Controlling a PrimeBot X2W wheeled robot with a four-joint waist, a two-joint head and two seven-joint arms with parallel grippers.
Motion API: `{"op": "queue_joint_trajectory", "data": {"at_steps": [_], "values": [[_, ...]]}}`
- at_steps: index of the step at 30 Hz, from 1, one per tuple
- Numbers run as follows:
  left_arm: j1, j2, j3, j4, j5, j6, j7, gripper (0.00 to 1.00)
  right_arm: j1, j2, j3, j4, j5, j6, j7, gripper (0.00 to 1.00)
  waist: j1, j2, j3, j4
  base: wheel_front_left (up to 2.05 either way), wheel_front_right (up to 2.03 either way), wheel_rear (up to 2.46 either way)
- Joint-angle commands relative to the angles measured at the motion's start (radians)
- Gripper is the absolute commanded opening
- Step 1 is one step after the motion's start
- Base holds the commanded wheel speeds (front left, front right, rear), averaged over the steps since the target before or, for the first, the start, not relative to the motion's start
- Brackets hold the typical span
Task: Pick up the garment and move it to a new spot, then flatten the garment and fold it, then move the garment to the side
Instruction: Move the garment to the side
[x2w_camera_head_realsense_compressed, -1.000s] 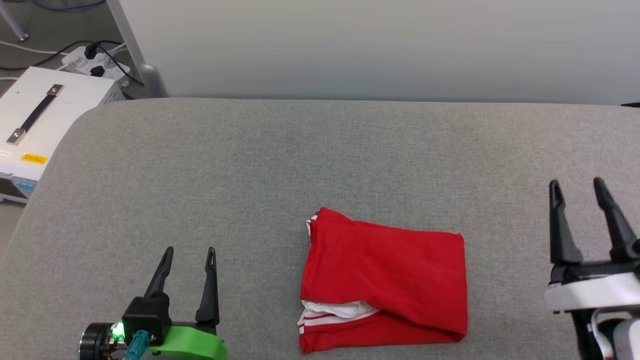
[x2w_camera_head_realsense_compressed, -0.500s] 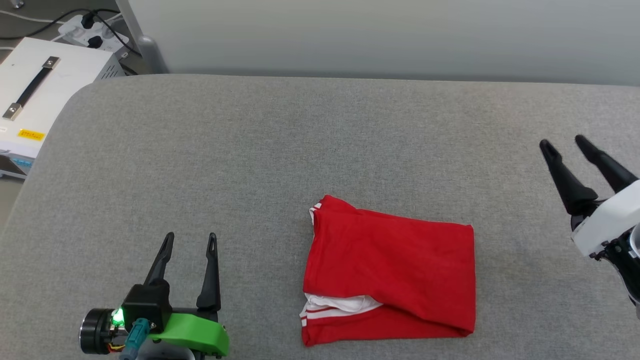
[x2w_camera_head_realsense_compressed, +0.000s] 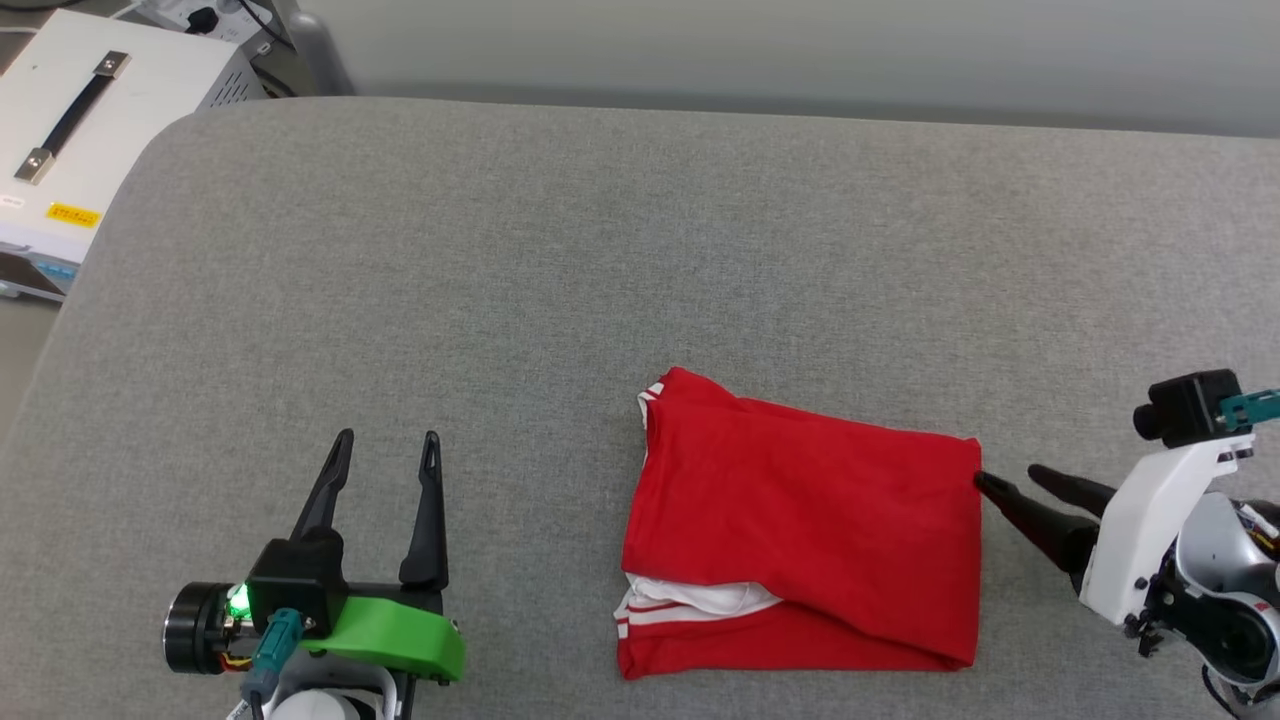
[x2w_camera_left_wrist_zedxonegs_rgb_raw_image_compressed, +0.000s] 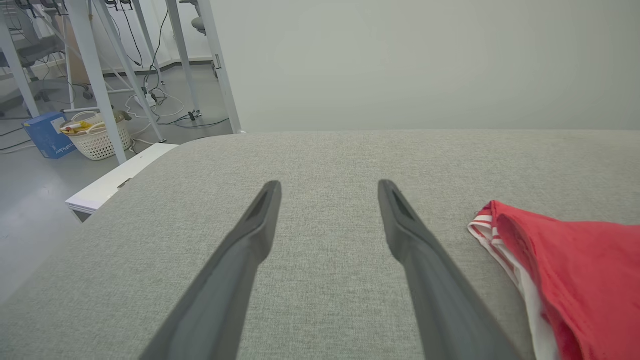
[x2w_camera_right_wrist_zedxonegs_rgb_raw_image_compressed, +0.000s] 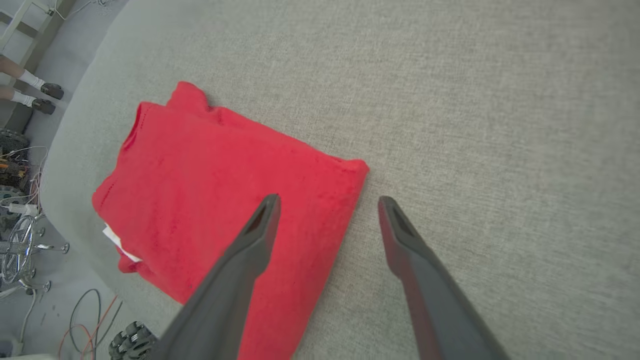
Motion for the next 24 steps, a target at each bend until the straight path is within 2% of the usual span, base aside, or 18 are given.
{"op": "queue_joint_trajectory", "data": {"at_steps": [1,15,21,22,23,24], "values": [[-0.02,-0.006,0.002,-0.004,0.006,-0.003,-0.006,1.0,0.013,0.002,0.013,0.012,0.014,-0.001,0.004,1.0,-0.0001,0.0,0.018,0.012,0.0,0.0,0.0],[-0.072,-0.01,-0.013,-0.003,0.008,-0.006,-0.006,1.0,-0.035,0.066,0.175,0.151,0.07,-0.001,-0.015,1.0,-0.0001,0.0,0.086,0.049,0.0,0.0,0.0],[-0.081,-0.012,-0.014,-0.001,0.007,-0.003,-0.006,1.0,-0.072,0.058,0.246,0.175,0.066,-0.001,-0.062,1.0,-0.0001,0.0,0.097,0.066,0.0,0.0,0.0],[-0.081,-0.012,-0.014,-0.001,0.007,-0.003,-0.006,1.0,-0.077,0.053,0.253,0.176,0.064,-0.001,-0.074,0.36,-0.0001,0.0,0.097,0.067,0.0,0.0,0.0],[-0.08,-0.012,-0.013,0.0,0.007,-0.002,-0.006,1.0,-0.083,0.047,0.261,0.175,0.064,-0.001,-0.088,0.0,-0.0001,0.0,0.096,0.067,0.0,0.0,0.0],[-0.078,-0.012,-0.012,0.0,0.007,-0.001,-0.006,1.0,-0.089,0.039,0.268,0.172,0.059,-0.001,-0.102,0.0,-0.0001,0.0,0.095,0.066,0.0,0.0,0.0]]}}
